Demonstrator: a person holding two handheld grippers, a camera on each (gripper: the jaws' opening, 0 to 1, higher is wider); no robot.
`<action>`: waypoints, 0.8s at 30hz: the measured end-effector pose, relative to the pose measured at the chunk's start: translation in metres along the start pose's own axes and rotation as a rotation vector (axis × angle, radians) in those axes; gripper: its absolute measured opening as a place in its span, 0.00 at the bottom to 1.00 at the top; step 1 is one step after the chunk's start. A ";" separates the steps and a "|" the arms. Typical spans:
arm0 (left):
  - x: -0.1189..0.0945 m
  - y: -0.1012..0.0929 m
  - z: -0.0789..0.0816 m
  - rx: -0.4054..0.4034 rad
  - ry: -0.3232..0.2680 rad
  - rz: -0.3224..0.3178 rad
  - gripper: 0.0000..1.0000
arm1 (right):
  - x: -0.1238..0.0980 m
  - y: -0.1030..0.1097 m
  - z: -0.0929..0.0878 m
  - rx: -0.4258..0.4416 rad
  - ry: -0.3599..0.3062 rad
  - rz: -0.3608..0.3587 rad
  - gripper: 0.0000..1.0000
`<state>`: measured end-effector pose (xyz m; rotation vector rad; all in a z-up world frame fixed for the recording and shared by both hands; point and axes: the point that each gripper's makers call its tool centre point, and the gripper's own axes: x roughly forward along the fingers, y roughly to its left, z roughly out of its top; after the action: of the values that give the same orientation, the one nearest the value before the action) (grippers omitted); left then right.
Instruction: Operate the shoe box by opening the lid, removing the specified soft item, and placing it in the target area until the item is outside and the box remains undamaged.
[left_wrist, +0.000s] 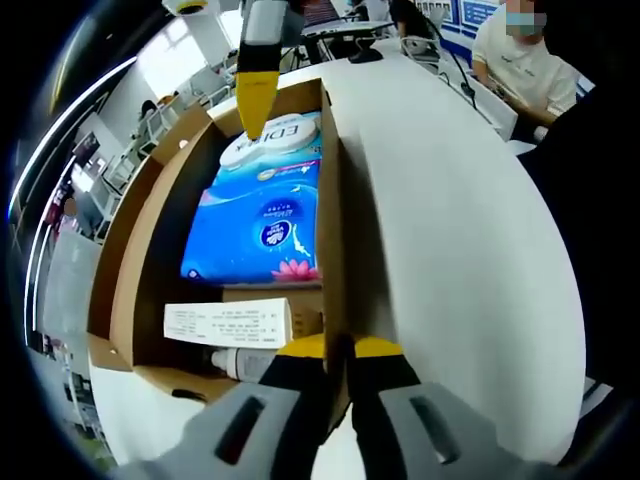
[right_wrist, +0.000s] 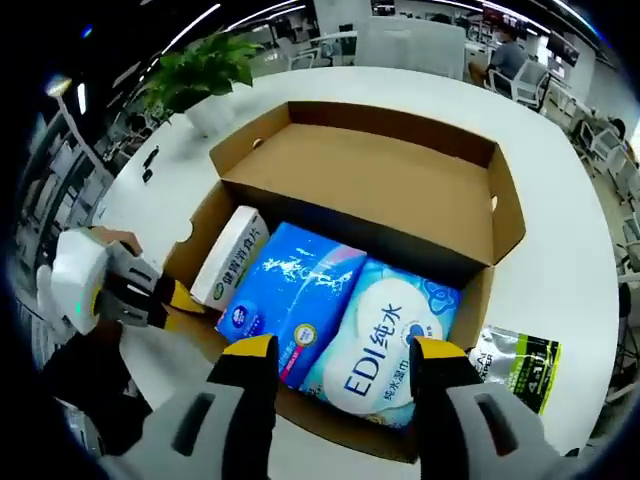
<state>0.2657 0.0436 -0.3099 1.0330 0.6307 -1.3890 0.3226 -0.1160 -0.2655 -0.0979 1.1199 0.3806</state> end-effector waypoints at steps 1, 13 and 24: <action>0.000 0.000 0.000 -0.001 0.001 0.000 0.05 | 0.002 -0.003 -0.002 0.011 0.005 -0.019 0.54; 0.000 -0.001 -0.001 0.002 0.003 0.007 0.06 | 0.015 -0.022 -0.016 0.073 0.104 -0.135 0.57; 0.000 -0.002 -0.001 0.004 0.007 0.013 0.06 | 0.028 -0.038 -0.013 0.066 0.207 -0.275 0.58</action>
<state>0.2638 0.0443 -0.3110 1.0438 0.6248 -1.3762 0.3351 -0.1475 -0.3005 -0.2346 1.3026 0.0884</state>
